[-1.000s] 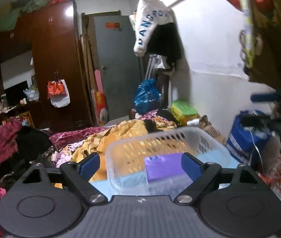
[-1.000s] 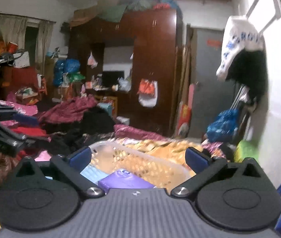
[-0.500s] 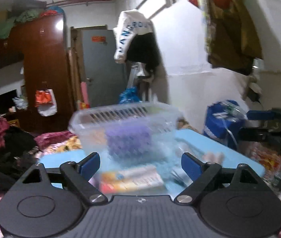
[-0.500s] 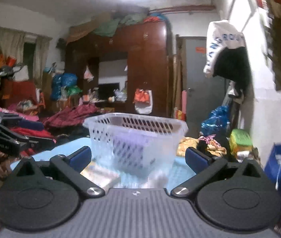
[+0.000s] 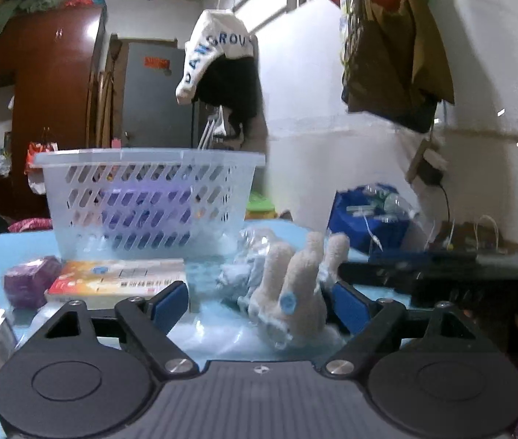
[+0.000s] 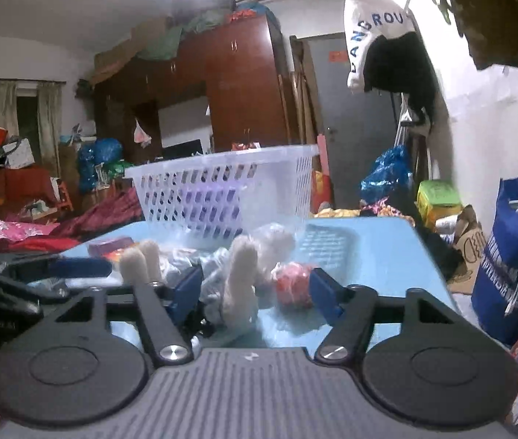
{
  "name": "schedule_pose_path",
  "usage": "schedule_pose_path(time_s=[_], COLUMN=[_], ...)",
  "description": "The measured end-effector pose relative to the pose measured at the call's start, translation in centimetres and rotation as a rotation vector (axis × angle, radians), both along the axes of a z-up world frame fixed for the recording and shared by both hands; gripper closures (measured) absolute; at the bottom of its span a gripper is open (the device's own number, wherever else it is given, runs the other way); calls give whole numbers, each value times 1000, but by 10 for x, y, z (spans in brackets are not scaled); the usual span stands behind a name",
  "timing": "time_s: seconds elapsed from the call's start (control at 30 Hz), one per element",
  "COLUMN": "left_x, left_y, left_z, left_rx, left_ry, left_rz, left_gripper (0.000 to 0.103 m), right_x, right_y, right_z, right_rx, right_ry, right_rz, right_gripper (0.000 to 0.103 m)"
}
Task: Organize objects
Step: 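Close both grippers together on the white plush toy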
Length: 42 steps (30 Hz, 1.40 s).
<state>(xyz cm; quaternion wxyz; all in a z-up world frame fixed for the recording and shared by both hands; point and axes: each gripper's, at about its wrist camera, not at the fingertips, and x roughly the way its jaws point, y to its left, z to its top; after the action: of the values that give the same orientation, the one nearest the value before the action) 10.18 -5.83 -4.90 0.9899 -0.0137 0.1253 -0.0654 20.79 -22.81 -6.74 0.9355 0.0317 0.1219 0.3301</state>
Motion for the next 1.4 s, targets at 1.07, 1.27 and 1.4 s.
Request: schedule_pose_path(time_s=[1.07,1.27,1.4], left_x=[-10,-18,-18], left_y=[34,58,64], left_z=[13,34,63], left_rx=[-105,-179,-157], left_ry=[-137,-179,-221], left_rz=[-105,-120,-111], left_gripper=[85,85,86], right_x=[-28,-38,-37], right_y=[-12,-5,5], right_z=[7,32,53], right_rx=[88,114,113], right_ry=[-108,-186,-239], right_rz=[125,168,181], right_gripper=[90,90,90])
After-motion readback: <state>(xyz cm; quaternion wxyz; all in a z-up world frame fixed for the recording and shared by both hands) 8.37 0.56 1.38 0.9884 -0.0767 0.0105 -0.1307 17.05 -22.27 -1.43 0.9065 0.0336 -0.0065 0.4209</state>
